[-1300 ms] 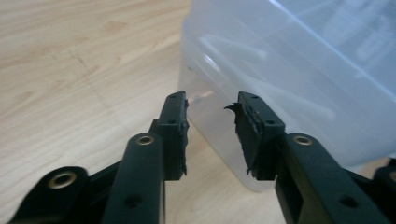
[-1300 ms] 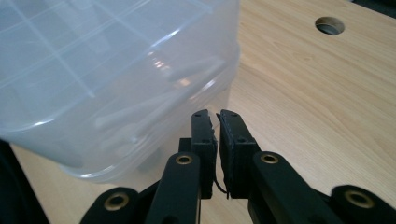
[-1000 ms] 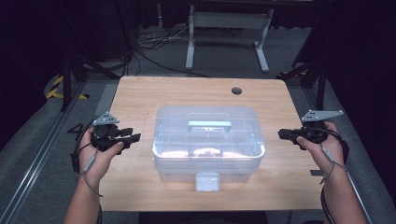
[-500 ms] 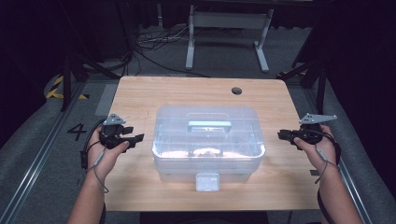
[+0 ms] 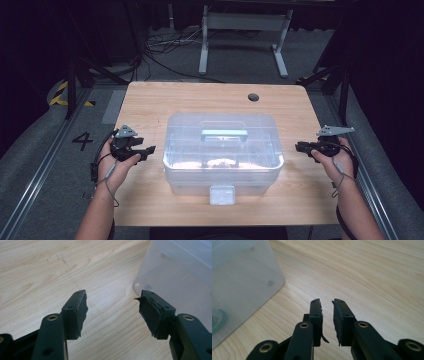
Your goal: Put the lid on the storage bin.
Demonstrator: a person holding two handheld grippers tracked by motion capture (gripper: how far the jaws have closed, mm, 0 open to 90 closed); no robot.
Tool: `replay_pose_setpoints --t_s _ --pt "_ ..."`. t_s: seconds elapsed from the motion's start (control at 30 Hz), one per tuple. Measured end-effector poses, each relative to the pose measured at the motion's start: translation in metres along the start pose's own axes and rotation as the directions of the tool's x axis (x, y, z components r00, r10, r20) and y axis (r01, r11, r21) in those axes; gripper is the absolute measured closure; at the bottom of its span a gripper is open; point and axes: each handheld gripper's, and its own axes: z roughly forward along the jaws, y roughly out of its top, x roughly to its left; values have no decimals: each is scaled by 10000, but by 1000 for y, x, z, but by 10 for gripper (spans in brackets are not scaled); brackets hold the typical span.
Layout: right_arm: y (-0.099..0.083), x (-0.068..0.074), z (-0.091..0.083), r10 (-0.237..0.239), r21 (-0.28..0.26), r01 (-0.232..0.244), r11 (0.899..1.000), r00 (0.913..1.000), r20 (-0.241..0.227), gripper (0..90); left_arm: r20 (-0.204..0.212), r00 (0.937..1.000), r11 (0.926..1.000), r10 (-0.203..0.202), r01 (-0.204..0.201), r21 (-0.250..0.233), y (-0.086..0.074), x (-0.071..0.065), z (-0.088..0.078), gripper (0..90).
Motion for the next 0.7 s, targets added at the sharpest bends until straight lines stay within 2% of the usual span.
replay_pose_setpoints --t_s 0.23,0.47,0.57,0.7 --pt "-7 1 10 -171 132 171 9998 9998 -31 775 -11 9999 9984 122 -121 557 -7 -1 10 393" --pt "-10 6 18 -323 91 323 9994 9995 -64 762 45 9999 9962 146 -150 860 -13 -5 16 387" --pt "-13 8 20 -348 94 349 9993 9994 -92 758 96 9991 9918 404 -413 1209 -15 -6 18 382" --pt "-16 10 23 -396 99 398 9992 9991 -139 749 191 9996 9900 197 -222 1396 -16 -6 18 379"
